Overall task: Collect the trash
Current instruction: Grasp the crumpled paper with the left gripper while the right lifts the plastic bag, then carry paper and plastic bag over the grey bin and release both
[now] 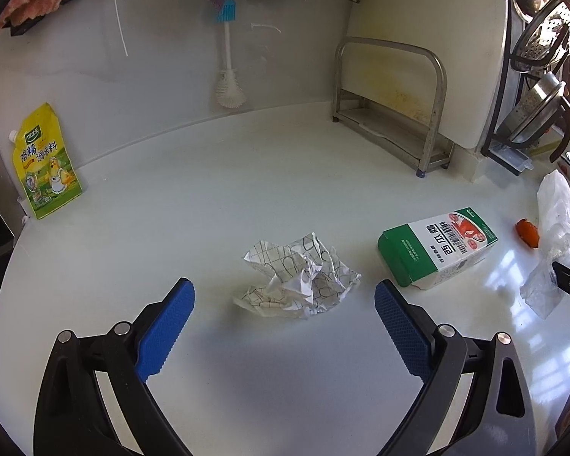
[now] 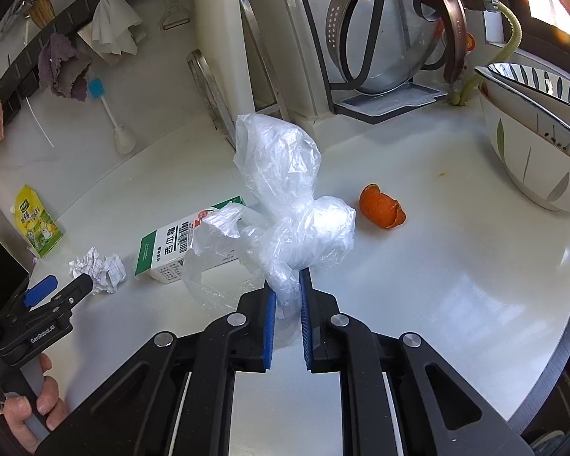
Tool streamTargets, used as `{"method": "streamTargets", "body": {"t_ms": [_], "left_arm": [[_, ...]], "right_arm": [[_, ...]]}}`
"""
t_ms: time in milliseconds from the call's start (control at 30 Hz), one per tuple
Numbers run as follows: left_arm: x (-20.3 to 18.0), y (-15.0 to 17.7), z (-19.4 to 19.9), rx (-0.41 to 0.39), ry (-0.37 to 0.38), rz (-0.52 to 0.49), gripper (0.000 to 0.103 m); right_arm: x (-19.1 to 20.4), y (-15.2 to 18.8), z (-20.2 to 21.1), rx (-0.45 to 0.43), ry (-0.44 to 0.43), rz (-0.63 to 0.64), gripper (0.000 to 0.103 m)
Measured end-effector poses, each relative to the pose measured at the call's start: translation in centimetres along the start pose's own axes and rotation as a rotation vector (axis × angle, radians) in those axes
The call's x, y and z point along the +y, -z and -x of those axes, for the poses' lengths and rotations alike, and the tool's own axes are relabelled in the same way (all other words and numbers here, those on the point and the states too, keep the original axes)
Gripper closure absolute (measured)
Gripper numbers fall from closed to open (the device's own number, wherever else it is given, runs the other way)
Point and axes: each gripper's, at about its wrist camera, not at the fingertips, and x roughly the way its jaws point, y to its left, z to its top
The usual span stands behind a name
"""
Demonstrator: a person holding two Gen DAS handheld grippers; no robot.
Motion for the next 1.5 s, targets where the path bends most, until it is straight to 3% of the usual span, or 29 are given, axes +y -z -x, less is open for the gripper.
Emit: {"method": "streamTargets", "body": {"t_ms": [200, 467, 567, 933, 1033, 1333, 1500], "left_arm": [[-0.9, -0.8, -2.2, 0.046, -0.005, -0.006, 0.011], [-0.8, -0.7, -3.0, 0.084, 0.053, -0.002, 0.065], [-0.7, -0.6, -2.8, 0.077, 0.069, 0.000, 0.072], [-1.3, 1.1, 2.0, -0.069, 0.008, -0.043, 0.076], [-1.3, 2.3, 4.2, -0.096, 0.026, -0.039, 0.076], [-1.5, 9.3, 12.2, -0.139, 0.067, -0.143, 0.076], [-0.5, 13.0, 16.4, -0.144, 0.085, -0.135, 0.076]], "right_arm": [[-0.4, 0.1, 0.2, 0.000, -0.025, -0.024, 0.092], [0.4, 0.3, 0.1, 0.003, -0.027, -0.001, 0.092], [0.5, 0.3, 0.1, 0.001, -0.030, 0.004, 0.092], [1.0, 1.9, 2.0, -0.026, -0.036, 0.017, 0.092], [0.9, 3.2, 3.4, -0.034, -0.030, 0.013, 0.092], [2.2, 9.6, 9.7, -0.075, -0.031, 0.024, 0.092], [3.8, 14.6, 14.1, -0.074, -0.034, 0.029, 0.092]]}}
